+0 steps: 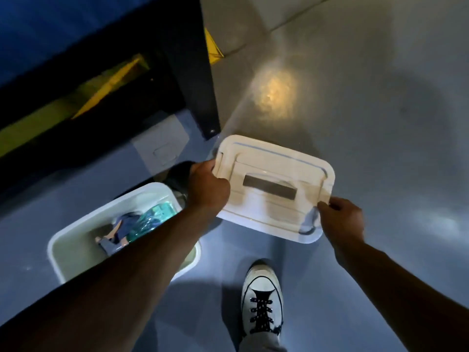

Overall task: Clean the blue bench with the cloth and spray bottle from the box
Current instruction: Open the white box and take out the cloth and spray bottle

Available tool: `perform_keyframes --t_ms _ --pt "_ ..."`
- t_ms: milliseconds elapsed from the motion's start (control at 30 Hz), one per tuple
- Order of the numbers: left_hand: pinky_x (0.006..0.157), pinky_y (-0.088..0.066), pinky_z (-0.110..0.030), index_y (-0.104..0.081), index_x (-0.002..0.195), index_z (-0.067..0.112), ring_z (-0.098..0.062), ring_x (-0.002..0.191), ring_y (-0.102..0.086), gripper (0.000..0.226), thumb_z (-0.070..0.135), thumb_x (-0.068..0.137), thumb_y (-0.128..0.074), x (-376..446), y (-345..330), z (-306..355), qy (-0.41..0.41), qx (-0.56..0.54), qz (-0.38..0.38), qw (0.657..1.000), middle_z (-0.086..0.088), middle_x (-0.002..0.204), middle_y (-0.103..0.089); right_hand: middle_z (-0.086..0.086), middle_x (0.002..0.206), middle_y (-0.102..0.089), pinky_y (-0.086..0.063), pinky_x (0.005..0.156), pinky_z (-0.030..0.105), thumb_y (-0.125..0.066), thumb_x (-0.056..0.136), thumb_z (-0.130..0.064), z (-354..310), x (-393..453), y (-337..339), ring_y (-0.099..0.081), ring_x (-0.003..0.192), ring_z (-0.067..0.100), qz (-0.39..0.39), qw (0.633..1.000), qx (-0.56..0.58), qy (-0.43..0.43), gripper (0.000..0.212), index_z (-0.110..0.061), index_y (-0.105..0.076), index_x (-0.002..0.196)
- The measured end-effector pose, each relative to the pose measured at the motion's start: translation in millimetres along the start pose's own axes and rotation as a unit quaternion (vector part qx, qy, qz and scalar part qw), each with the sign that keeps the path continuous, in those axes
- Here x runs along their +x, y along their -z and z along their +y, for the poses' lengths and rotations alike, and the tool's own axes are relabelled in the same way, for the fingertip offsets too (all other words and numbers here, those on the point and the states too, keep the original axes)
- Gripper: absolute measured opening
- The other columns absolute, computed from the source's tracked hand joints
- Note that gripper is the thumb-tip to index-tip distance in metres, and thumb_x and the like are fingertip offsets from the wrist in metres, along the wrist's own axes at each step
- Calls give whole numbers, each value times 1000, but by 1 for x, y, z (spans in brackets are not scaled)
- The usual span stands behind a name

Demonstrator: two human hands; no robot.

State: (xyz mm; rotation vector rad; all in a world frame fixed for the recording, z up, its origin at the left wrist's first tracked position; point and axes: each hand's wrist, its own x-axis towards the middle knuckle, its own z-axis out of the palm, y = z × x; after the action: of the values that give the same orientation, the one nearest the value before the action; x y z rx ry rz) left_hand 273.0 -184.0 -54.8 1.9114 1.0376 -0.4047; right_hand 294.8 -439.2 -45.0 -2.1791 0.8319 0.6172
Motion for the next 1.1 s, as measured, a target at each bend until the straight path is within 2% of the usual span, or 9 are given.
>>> perform_keyframes --t_ms 100,200,367,500,600,767,900,1000,1100 --pt "101 -56 -44 -64 133 12 -37 122 -61 45 3 91 -52 24 -30 -12 24 37 -18 999 -14 138 -59 6 84 -61 -37 55 22 -57 92 -12 22 23 -12 -51 64 14 -26 999 -6 -26 23 -4 -72 109" --pt "103 -51 -40 -55 144 11 -36 131 -56 51 3 93 -52 37 -54 -23 49 54 -25 997 -14 148 -54 7 78 -61 -37 53 23 -55 90 -10 37 36 -26 -52 62 15 -68 997 -13 -46 21 -4 -71 101" --pt "113 -46 -40 -43 154 15 -31 141 -49 60 2 96 -54 14 -57 -31 51 19 -49 997 -8 157 -45 6 103 -66 -43 62 22 -59 91 -15 37 25 -30 -59 76 13 -77 996 -22 -37 32 -10 -63 123" --pt "105 -52 -33 -62 134 14 -23 126 -62 43 5 92 -58 -29 -23 -34 -29 -22 -27 999 -5 135 -64 8 135 -62 -54 95 38 -64 93 -19 22 -13 -30 -63 115 23 -76 995 -48 52 46 -14 -56 139" --pt "85 -53 -17 -73 110 19 -13 100 -70 27 7 90 -58 -68 15 -39 -69 -63 23 995 8 104 -73 0 123 -66 -55 80 29 -63 94 -17 -5 -63 -39 -68 104 20 -119 976 -61 170 34 -20 -63 128" --pt "80 -50 -20 -70 85 12 -9 83 -68 14 3 89 -61 -110 76 -95 -62 -184 125 973 -6 84 -73 -5 122 -61 -57 92 38 -60 94 -21 -39 -147 -76 -64 108 11 -230 881 -122 394 35 -22 -59 129" --pt "75 -45 -15 -71 85 15 -4 81 -63 14 21 82 -59 -116 107 -166 28 -154 206 966 3 82 -68 5 127 -61 -57 86 43 -58 89 -22 -52 -185 -134 -61 112 27 -268 773 -221 530 44 -19 -56 133" --pt "83 -49 -23 -69 119 -2 -31 102 -69 29 9 93 -63 -110 124 -199 113 -54 130 984 -13 109 -72 12 126 -61 -57 85 49 -56 81 -18 -58 -192 -193 -60 111 37 -264 704 -311 581 50 -12 -59 131" --pt "91 -51 -31 -69 121 7 -32 115 -66 29 21 97 -61 -93 124 -214 149 16 39 988 -14 123 -71 18 120 -67 -56 83 49 -50 72 -21 -56 -187 -246 -64 107 42 -234 641 -402 611 57 -6 -66 124"
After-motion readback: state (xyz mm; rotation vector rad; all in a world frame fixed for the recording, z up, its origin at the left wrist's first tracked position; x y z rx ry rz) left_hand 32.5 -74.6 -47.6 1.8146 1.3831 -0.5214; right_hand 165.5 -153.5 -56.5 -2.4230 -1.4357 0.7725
